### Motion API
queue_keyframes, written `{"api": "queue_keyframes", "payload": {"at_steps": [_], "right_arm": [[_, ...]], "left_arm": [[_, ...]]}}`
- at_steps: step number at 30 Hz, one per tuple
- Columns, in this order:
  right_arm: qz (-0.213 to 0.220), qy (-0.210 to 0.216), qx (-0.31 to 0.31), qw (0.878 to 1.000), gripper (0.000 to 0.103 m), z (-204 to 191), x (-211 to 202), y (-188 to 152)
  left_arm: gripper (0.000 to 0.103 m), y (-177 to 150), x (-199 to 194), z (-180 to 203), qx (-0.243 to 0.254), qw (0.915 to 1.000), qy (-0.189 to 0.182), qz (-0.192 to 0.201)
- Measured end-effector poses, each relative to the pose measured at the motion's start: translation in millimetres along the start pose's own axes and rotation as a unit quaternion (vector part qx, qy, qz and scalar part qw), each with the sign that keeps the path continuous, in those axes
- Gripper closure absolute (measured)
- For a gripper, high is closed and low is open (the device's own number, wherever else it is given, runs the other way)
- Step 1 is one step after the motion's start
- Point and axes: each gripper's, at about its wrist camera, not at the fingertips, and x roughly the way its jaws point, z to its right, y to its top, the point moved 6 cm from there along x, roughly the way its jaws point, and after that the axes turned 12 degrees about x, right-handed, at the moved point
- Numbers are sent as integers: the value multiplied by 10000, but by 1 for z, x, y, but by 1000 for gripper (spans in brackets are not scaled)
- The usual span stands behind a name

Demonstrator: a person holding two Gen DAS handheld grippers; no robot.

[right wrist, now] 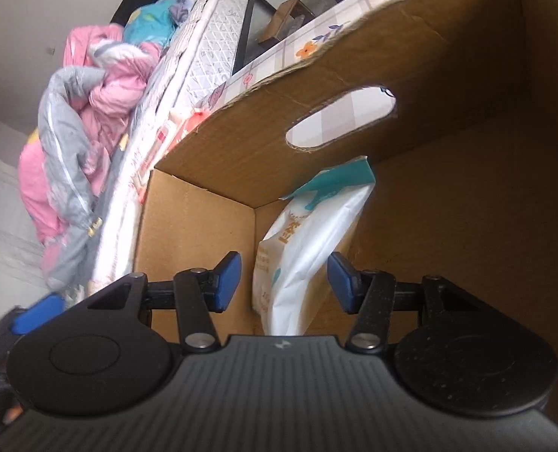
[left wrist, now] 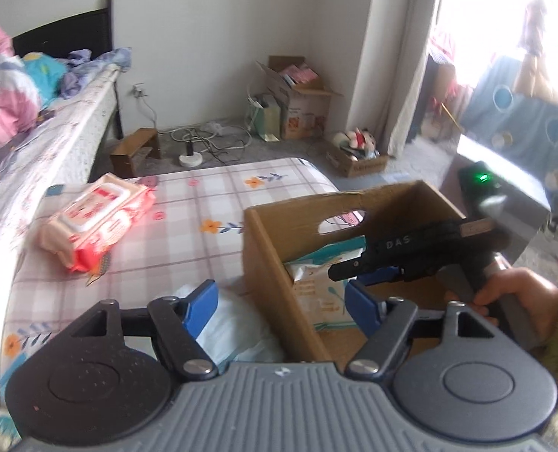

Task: Organize soft objects
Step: 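Carry the cotton swab bag with the right tool into the cardboard box, then open the right tool to release the bag and withdraw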

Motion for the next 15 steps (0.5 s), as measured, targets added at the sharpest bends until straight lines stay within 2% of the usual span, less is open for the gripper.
{"api": "queue_keyframes", "payload": {"at_steps": [4, 5, 8, 11, 13, 14, 15], "right_arm": [[-153, -302, -776, 9964, 63, -16, 20, 1], [-219, -347, -995, 9942, 70, -19, 25, 0], [-319, -357, -1429, 9886, 71, -24, 33, 1], [-290, -304, -1350, 9900, 70, -22, 36, 6], [-259, -316, -1241, 9914, 69, -20, 35, 7], [-222, -385, -1193, 9919, 63, -19, 34, 8], [-182, -482, -1145, 9921, 48, -20, 34, 9]], "left_arm": [[25, -19, -30, -18, -362, 9992, 84, 126], [25, -25, -36, -22, -460, 9988, 106, 135], [25, -39, -46, -32, -682, 9975, 136, 130], [25, -54, -55, -37, -772, 9968, 193, 92], [24, -62, -59, -41, -814, 9963, 275, 93], [23, -68, -62, -42, -832, 9960, 317, 106], [21, -75, -68, -44, -850, 9957, 351, 128]]}}
